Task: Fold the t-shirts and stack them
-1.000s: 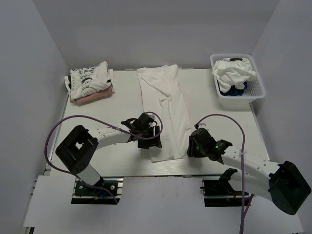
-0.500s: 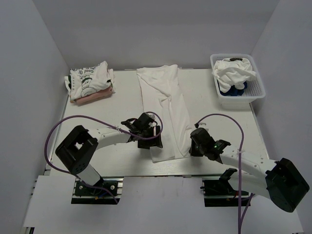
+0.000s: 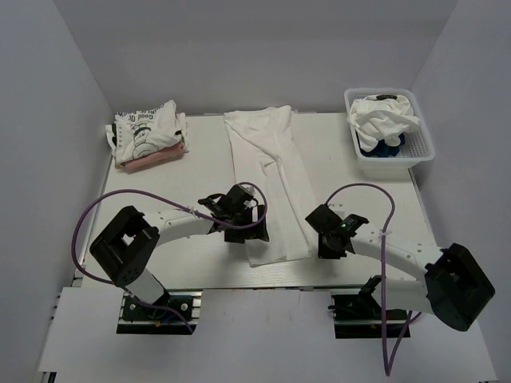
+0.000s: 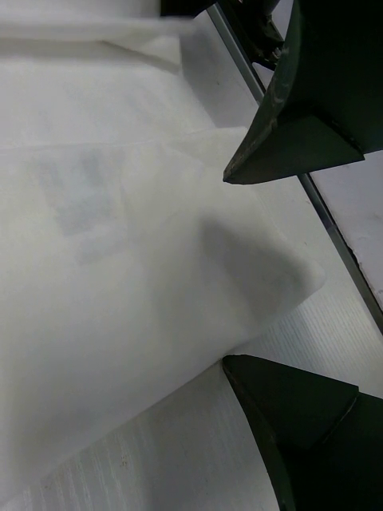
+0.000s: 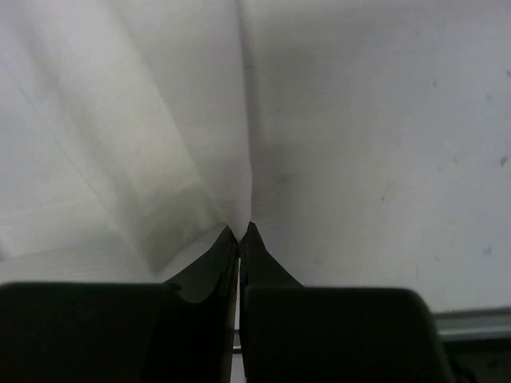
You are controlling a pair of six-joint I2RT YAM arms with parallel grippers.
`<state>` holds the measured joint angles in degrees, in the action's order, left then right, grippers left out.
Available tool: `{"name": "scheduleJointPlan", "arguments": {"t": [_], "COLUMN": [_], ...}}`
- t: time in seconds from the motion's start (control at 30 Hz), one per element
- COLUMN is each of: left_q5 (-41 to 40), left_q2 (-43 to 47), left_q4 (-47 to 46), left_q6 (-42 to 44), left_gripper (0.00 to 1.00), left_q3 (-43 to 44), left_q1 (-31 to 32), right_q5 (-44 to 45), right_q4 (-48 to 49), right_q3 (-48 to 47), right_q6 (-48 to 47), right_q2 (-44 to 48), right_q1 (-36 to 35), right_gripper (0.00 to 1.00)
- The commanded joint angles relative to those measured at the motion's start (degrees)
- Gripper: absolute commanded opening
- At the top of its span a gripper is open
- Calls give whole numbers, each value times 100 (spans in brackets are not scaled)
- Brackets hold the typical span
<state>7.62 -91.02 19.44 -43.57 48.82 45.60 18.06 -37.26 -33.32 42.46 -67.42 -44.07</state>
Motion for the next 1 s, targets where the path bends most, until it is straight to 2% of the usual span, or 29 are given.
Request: {"name": "scheduleJointPlan", "arguments": {"t": [0.0, 0.13, 0.2, 0.3, 0.4, 0.43, 0.57, 0.67, 0.83, 0.87, 0.93, 0.97], "left_q5": [-445, -498, -498, -551, -612, -673, -613, -393, -340, -340, -340, -340], "left_q2": [-152, -205, -205, -205, -153, -74, 251, 532, 665, 665, 604, 603], "left_q4": [446, 578, 578, 796, 1200, 1289, 1527, 1528, 1457, 1457, 1405, 1404], "left_q6": [121, 173, 174, 226, 226, 226, 157, 104, 103, 103, 51, 51], "left_gripper": [99, 99, 99, 99, 99, 99, 99, 99, 99, 99, 99, 99], "left_q3": [-110, -109, -109, -4, 102, 102, 49, -74, -127, -127, -127, -127], "left_q1": [-17, -69, -69, -69, -69, -69, -69, -17, -17, -17, 36, 36], "right_q5": [468, 742, 638, 365, -30, -318, -760, -901, -489, -279, -207, -137], "right_q4": [-1467, -1890, -1821, -1663, -1513, -1417, -723, -169, 113, 165, 279, 306], "right_q3": [-245, -544, -544, -605, -772, -807, -834, -711, -728, -737, -737, -755], "right_q6": [561, 887, 765, 492, 35, -9, -746, -1169, -1389, -1389, -1415, -1390], "right_q2": [-463, -746, -729, -528, -36, 96, 1001, 1143, 371, 265, -104, -262], "right_q1": [-110, -215, -242, -277, -242, -225, -224, -233, -224, -224, -233, -224], "right_gripper": [0, 0, 19, 30, 52, 56, 57, 57, 56, 51, 48, 42]}}
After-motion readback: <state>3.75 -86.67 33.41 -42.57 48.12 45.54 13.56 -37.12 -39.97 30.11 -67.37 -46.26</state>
